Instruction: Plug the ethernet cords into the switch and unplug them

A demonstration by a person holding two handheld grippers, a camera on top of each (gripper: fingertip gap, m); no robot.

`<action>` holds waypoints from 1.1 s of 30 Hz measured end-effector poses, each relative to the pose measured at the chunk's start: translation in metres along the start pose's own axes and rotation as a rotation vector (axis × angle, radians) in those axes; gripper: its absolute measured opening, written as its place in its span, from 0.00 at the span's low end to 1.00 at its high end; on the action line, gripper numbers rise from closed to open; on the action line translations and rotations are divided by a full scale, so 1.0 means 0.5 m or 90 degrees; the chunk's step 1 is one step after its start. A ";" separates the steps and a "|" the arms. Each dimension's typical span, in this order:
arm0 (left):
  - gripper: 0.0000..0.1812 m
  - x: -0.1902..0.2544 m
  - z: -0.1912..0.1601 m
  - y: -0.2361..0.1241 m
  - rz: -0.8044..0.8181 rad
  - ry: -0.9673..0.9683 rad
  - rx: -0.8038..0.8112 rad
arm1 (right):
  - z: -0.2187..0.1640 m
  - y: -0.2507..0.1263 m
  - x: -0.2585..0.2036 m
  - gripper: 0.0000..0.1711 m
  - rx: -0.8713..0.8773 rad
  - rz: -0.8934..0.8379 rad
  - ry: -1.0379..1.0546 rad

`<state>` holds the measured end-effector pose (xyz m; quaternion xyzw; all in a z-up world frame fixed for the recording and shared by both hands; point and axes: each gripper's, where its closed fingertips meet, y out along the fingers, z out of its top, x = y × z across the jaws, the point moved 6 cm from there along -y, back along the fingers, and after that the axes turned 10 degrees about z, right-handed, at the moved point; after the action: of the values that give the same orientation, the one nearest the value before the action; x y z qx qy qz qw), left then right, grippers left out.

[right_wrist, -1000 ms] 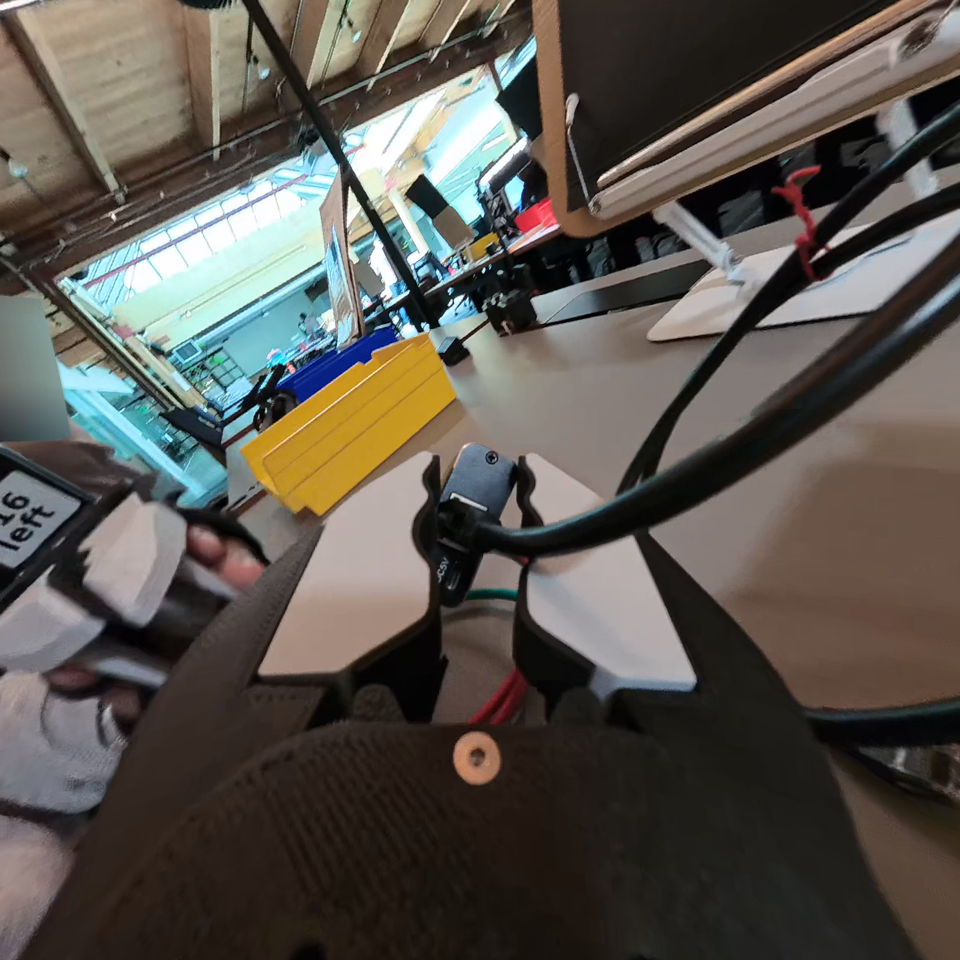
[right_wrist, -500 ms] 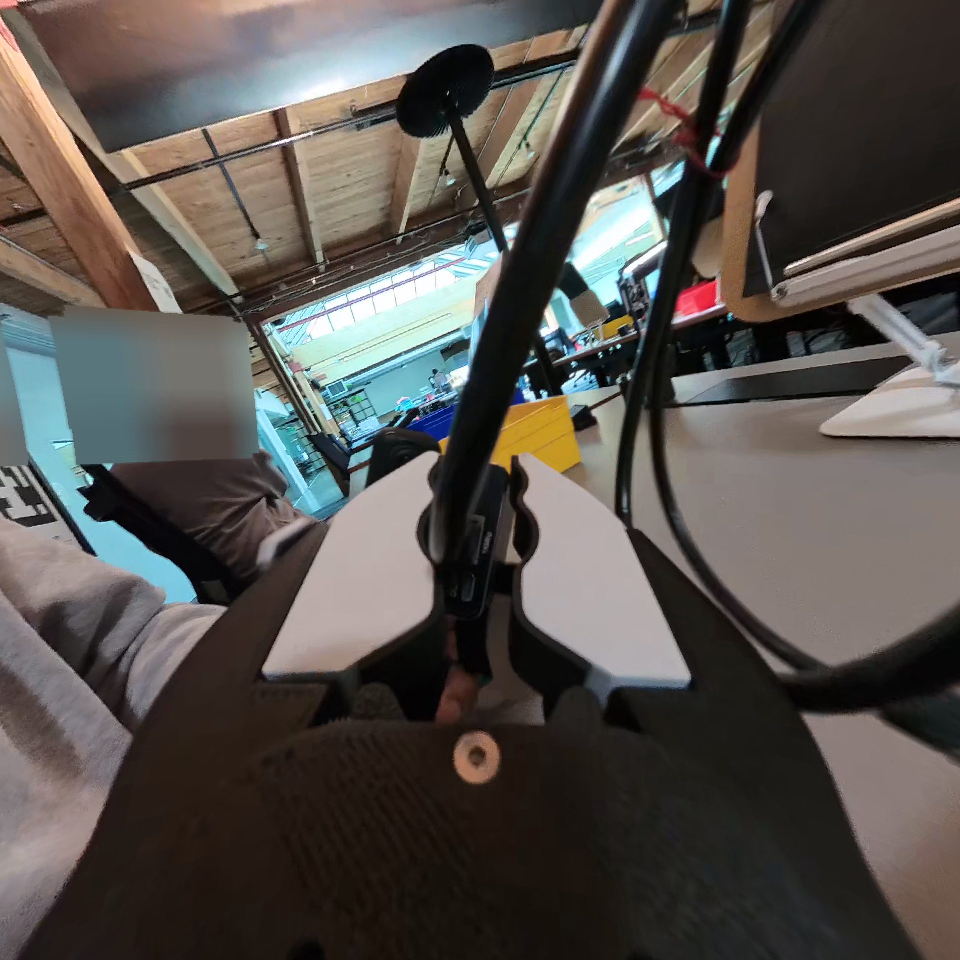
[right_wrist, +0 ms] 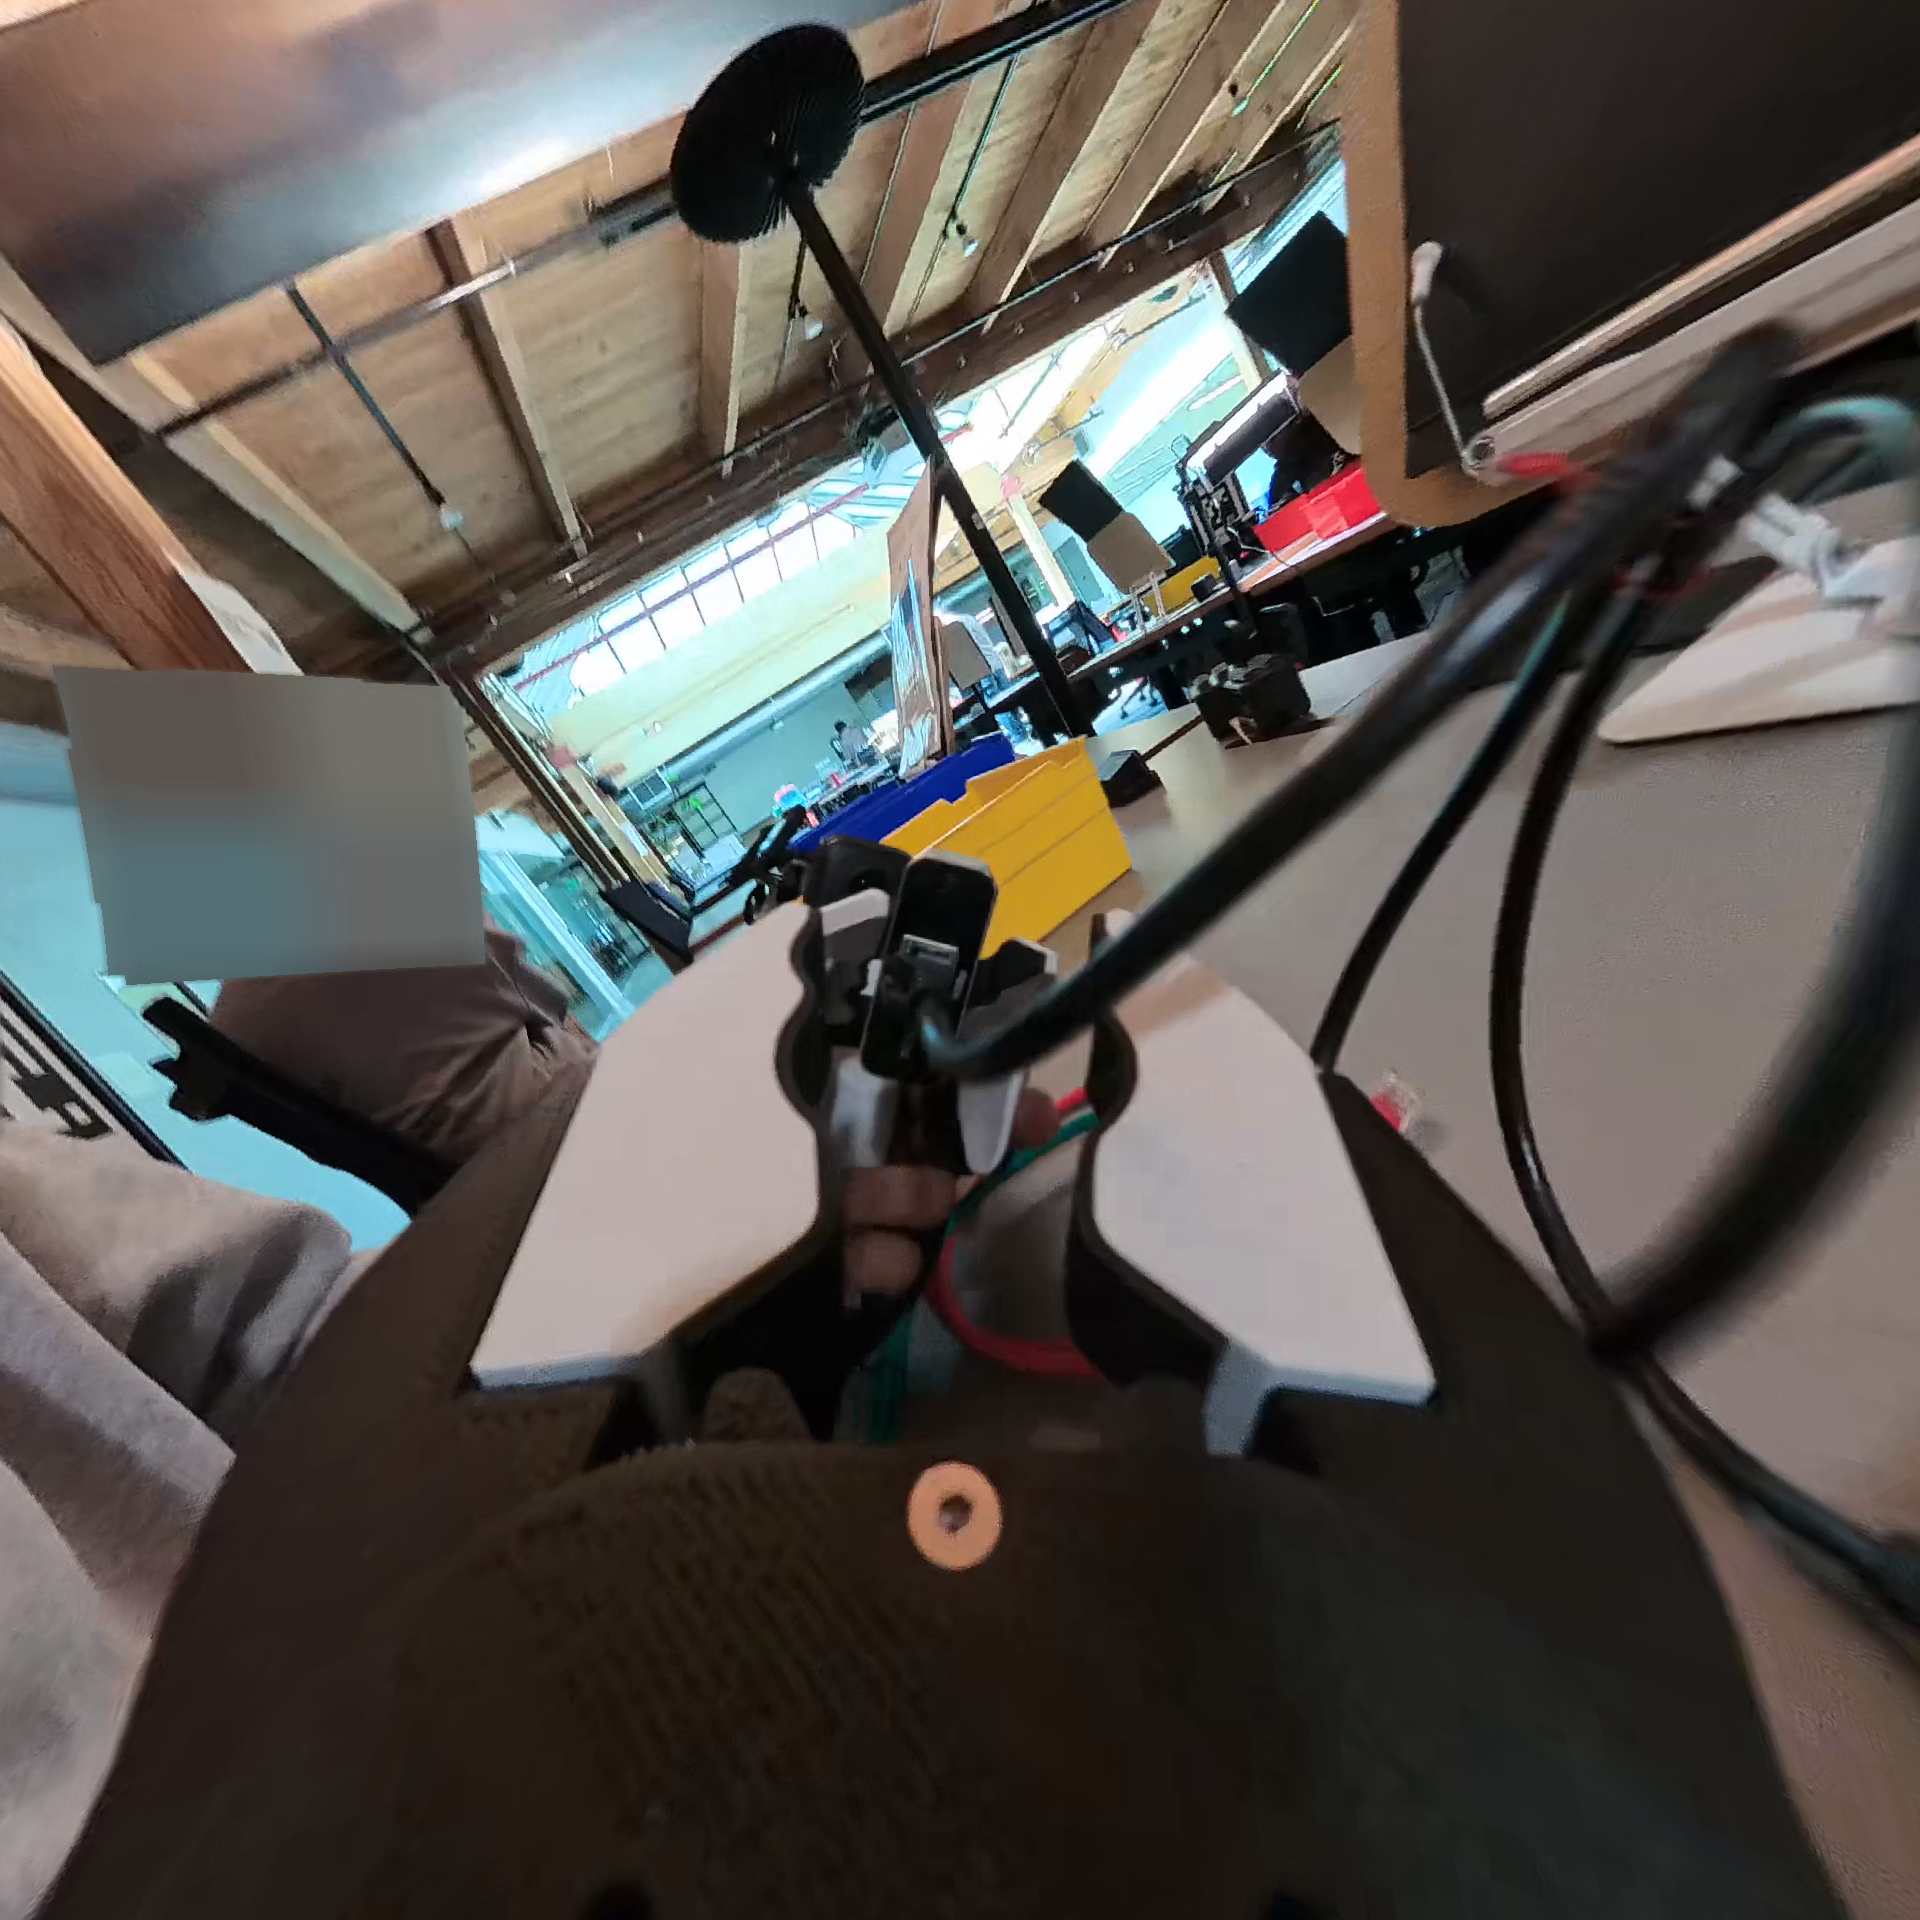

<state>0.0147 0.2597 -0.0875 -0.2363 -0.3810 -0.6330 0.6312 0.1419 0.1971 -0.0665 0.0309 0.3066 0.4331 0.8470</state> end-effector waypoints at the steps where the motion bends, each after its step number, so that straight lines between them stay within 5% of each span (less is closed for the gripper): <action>1: 0.21 -0.006 0.009 -0.006 0.006 -0.007 0.011 | 0.000 -0.002 0.004 0.28 0.004 -0.001 0.015; 10: 0.20 -0.021 0.038 -0.022 0.066 0.071 0.030 | -0.048 0.013 0.015 0.26 -0.133 -0.030 0.056; 17: 0.20 -0.014 0.038 -0.018 0.100 0.147 0.010 | -0.070 0.035 -0.035 0.14 -0.296 -0.064 -0.250; 22: 0.20 -0.008 0.028 -0.011 0.102 0.172 -0.015 | -0.035 0.027 -0.063 0.13 -0.216 -0.083 -0.414; 33: 0.20 0.009 -0.004 0.010 0.094 0.259 -0.096 | -0.032 0.016 -0.025 0.17 -0.221 -0.084 -0.294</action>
<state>0.0195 0.2558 -0.0840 -0.1773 -0.1792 -0.6464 0.7201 0.1219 0.1894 -0.0709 -0.0368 0.0284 0.4047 0.9133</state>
